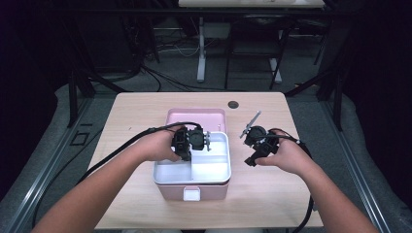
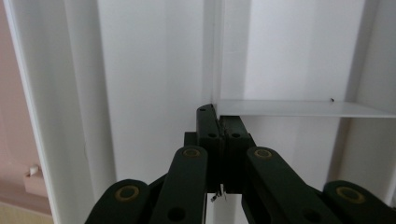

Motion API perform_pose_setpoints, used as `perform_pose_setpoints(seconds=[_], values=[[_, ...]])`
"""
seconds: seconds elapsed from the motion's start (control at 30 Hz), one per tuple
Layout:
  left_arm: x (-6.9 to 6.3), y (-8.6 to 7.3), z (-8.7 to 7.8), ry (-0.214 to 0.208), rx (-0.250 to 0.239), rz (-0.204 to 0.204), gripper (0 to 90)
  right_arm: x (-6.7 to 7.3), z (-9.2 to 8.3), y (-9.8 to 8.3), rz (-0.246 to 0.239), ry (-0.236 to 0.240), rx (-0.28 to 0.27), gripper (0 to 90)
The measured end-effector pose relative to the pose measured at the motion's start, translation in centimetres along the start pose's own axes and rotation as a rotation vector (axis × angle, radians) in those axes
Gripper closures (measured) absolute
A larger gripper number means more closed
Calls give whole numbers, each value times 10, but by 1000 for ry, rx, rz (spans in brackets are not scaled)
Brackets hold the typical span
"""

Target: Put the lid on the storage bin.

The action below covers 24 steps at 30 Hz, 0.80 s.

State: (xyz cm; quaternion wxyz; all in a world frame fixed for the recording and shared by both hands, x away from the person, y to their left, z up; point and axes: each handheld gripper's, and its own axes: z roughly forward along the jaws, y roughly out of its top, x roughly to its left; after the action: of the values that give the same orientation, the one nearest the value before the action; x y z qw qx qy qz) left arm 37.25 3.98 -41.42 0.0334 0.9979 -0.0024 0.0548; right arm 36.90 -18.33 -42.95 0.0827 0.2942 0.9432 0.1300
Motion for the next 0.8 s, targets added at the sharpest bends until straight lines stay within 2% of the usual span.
perform_pose_setpoints(seconds=[0.17,0.2,0.4,0.43,0.5,0.67,0.8], values=[[-1,3,9,-7,39,15,891,0,0,0,-4,-5,-1,395],[-1,3,11,-9,37,14,891,0,-1,0,-8,-3,16,395],[-1,3,18,-18,34,6,890,-1,2,-1,0,-7,-6,395],[-2,3,19,-20,36,3,889,-1,2,0,0,-4,9,396],[-2,2,20,-23,31,1,887,-2,5,0,11,-5,-11,396],[-2,4,24,-20,40,-1,880,-3,7,3,33,-8,-11,402],[-1,3,25,-25,42,-8,876,-5,8,5,46,-14,-36,406]])
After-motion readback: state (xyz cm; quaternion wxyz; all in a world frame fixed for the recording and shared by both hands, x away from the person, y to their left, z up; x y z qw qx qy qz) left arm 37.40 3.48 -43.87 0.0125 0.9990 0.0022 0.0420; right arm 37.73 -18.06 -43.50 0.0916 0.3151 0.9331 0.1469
